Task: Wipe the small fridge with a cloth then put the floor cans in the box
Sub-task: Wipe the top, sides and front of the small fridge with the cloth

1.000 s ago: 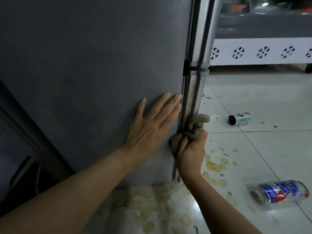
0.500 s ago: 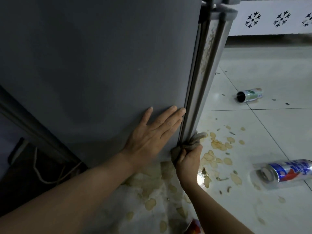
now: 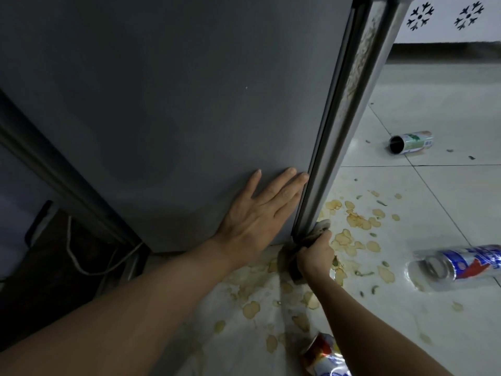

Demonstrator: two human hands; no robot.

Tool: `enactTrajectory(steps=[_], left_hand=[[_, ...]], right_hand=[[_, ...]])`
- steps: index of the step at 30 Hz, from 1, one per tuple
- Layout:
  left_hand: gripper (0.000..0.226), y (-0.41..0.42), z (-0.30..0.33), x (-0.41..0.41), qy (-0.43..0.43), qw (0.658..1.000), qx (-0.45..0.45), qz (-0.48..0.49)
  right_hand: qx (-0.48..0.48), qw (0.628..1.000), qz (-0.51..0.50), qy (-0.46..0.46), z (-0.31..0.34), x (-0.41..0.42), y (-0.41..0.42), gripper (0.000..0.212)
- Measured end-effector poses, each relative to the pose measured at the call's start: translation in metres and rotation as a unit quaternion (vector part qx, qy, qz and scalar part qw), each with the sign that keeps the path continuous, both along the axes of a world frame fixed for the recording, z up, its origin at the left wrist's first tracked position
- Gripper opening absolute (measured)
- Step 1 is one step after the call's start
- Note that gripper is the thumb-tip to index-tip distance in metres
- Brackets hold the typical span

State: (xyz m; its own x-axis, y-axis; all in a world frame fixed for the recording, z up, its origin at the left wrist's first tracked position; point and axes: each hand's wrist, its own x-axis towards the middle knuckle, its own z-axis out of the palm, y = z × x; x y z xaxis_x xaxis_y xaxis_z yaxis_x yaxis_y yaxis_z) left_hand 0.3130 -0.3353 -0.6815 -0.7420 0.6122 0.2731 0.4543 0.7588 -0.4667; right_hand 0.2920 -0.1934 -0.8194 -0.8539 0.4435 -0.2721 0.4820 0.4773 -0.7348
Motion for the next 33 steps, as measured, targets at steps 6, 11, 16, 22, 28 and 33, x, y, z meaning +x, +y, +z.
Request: enactTrajectory(steps=[6, 11, 16, 22, 28, 33], left_hand=[[0.068, -0.004, 0.008, 0.016, -0.103, 0.994, 0.027, -0.008], [0.062, 0.007, 0.039, 0.04, -0.277, 0.958, 0.05, 0.052], [0.07, 0.017, 0.125, 0.061, -0.311, 0.944, 0.069, 0.085], [0.084, 0.029, 0.252, 0.081, -0.34, 0.932, 0.069, 0.104], [0.08, 0.055, 0.393, 0.09, -0.341, 0.927, 0.11, 0.112], [0.072, 0.084, 0.494, 0.085, -0.329, 0.926, 0.148, 0.11]], right_hand=[[0.019, 0.999, 0.035, -0.028, 0.038, 0.013, 0.017, 0.022], [0.023, 0.997, 0.071, -0.034, 0.115, 0.043, 0.029, 0.023], [0.029, 0.994, 0.1, -0.04, 0.214, 0.068, 0.047, 0.027], [0.007, 0.993, 0.109, -0.047, 0.342, 0.098, 0.066, 0.033], [0.021, 0.991, 0.128, -0.036, 0.491, 0.119, 0.096, 0.036], [0.033, 0.99, 0.133, -0.009, 0.598, 0.126, 0.132, 0.031]])
